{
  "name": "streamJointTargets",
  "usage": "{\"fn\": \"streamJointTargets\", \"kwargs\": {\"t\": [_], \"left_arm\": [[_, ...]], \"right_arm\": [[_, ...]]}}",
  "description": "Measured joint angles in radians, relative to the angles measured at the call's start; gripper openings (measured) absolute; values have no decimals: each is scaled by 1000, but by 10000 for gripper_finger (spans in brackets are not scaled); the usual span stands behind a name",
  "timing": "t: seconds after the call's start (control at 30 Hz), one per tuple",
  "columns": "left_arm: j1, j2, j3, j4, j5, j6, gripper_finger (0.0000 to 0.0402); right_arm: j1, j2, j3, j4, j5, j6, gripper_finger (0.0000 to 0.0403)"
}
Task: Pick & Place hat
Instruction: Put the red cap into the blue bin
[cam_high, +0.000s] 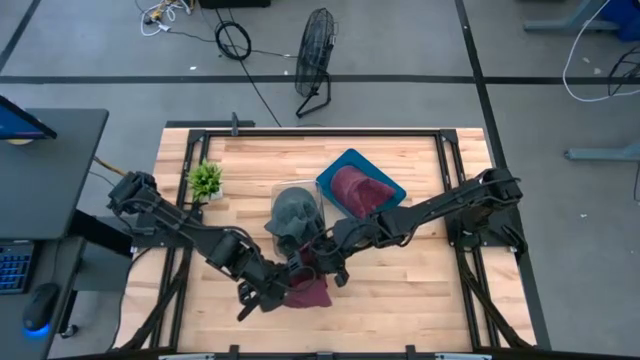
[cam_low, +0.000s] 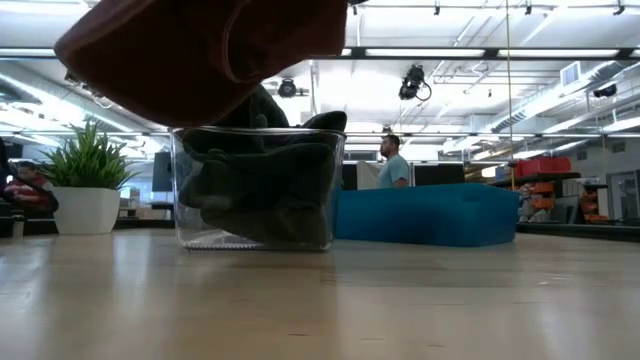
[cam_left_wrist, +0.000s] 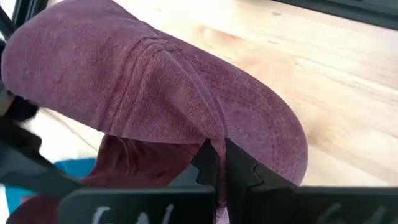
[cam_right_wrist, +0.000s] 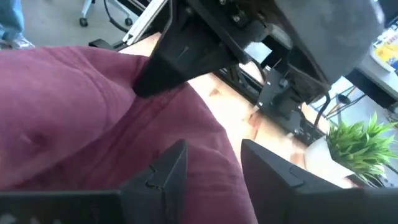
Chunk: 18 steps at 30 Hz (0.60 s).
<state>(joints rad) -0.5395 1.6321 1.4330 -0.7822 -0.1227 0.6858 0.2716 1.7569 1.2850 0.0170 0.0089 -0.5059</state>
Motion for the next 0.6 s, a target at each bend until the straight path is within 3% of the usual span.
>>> {"fn": "streamJointTargets", "kwargs": {"t": [0.37,0.47,0.6], "left_arm": [[0,0,-1,27,-6,34,6],[0,0,-1,30,-6,11,7],[9,0,-1,34,-2,-160,11]], "right_arm": [[-50,-1,0,-196,-4,146,147],[-52,-1,0,-200,-1,165,114],[-52,-1,0,-191,-1,168,31]]}}
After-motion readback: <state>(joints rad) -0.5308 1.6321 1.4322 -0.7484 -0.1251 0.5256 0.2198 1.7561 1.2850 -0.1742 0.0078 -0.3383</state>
